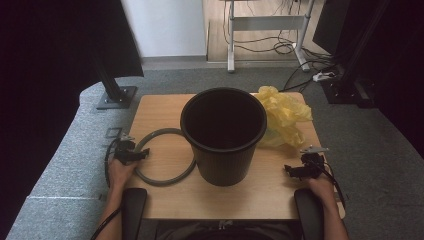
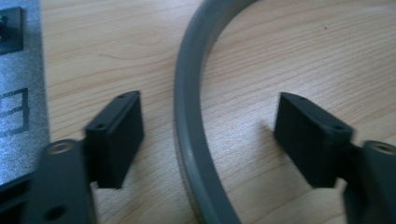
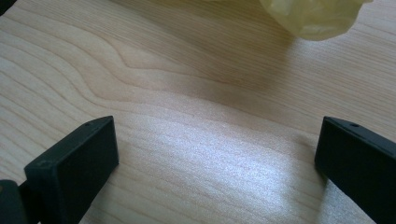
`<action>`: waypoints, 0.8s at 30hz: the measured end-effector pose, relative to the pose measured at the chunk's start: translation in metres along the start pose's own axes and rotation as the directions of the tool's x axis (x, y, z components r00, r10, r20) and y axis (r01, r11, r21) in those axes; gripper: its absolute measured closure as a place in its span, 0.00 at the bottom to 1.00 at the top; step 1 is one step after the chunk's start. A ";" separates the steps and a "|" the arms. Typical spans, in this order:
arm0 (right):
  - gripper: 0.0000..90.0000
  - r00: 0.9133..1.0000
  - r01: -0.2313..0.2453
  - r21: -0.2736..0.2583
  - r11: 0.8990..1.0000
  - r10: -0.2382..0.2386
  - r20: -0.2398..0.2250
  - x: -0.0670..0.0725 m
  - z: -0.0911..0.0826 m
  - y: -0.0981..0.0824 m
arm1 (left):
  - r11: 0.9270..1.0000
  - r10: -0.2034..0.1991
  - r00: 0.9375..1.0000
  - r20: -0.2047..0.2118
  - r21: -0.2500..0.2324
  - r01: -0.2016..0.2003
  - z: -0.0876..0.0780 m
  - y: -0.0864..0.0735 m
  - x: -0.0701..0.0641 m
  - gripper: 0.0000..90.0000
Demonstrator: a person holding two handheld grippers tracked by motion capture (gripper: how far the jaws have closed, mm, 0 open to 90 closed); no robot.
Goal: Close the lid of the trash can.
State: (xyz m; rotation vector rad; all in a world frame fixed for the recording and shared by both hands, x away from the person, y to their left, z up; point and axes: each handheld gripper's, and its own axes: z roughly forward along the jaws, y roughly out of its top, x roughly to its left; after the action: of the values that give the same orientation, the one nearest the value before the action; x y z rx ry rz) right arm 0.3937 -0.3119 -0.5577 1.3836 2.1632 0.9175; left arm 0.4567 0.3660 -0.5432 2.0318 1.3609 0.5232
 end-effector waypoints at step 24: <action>0.00 1.000 0.000 0.000 1.000 0.000 0.000 0.000 0.000 0.000 | 0.989 -0.142 0.990 0.014 0.042 0.141 -0.008 0.006 0.012 0.88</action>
State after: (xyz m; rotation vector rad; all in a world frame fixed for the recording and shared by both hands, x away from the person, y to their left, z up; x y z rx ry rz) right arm 0.3938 -0.3119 -0.5576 1.3838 2.1635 0.9174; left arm 0.4604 0.3779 -0.5340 1.9494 1.5033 0.4174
